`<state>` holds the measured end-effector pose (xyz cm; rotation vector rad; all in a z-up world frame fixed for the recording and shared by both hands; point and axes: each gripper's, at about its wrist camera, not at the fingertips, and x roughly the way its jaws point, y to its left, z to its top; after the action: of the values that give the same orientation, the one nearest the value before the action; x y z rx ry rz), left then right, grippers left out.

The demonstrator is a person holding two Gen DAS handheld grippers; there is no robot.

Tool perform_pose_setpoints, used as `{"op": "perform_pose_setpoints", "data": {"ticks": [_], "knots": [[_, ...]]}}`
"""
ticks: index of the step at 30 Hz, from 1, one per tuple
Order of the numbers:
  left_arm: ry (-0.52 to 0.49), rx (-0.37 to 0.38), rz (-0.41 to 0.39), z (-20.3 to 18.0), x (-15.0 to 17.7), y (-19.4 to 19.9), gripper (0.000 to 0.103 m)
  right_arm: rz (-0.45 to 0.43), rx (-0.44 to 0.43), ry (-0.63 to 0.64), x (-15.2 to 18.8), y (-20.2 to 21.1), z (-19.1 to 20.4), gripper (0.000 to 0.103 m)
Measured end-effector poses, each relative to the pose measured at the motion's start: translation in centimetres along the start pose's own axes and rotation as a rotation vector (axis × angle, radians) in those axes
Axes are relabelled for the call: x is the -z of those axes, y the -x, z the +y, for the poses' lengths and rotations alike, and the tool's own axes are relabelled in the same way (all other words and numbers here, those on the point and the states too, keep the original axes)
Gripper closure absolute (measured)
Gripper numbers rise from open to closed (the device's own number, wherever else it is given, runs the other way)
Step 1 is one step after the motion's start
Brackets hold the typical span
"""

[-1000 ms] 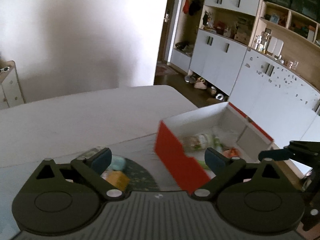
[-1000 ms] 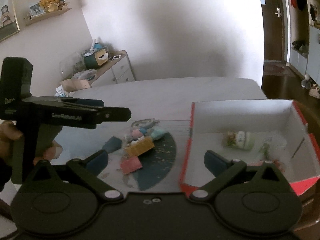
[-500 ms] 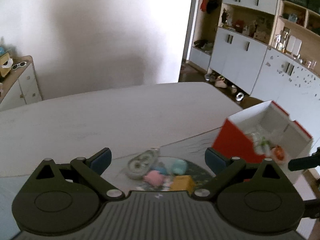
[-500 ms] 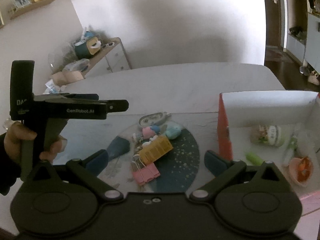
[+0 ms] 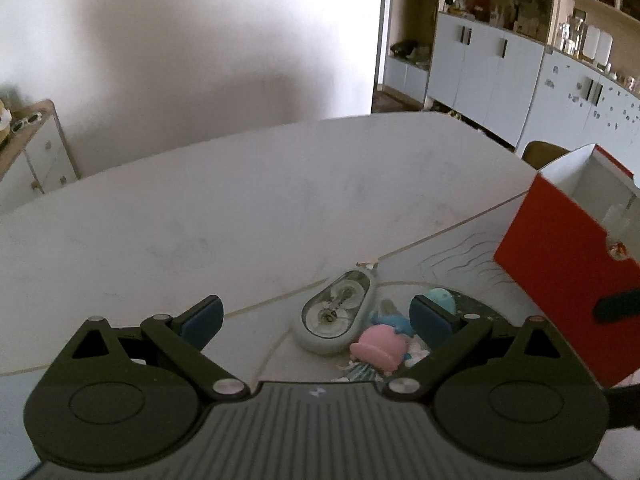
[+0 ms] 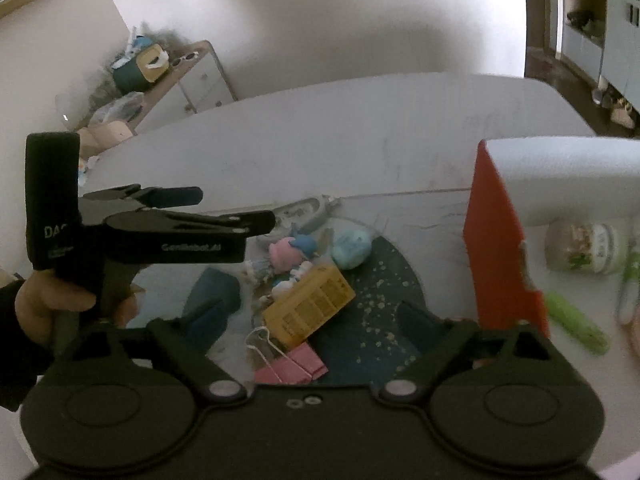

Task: Organize rigid objects
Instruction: 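Grasp the clear tape roller with the left tool while the right tool grasps the yellow box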

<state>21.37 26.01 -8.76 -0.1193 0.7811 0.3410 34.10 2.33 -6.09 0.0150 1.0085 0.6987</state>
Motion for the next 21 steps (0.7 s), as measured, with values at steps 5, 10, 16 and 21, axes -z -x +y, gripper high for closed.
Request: {"op": "perform_pose_setpoints", "data": {"ticks": [5, 10, 16, 21], "knots": [[0.017, 0.024, 0.028, 0.9, -0.5, -2.5, 0.003, 0.025, 0.0, -0.018, -0.4, -1.5, -0.2, 0.018], [0.009, 0.035, 0.048, 1.0, -0.6, -4.4, 0.003, 0.055, 0.0, -0.046, -0.7, -3.0, -0.5, 0.019], [0.009, 0.039, 0.058, 1.1, -0.4, -5.9, 0.003, 0.101, -0.028, -0.113, -0.7, -5.1, -1.3, 0.022], [0.03, 0.039, 0.068, 1.7, -0.2, -6.8, 0.004, 0.123, -0.027, -0.115, -0.5, -5.8, -1.1, 0.023]]}}
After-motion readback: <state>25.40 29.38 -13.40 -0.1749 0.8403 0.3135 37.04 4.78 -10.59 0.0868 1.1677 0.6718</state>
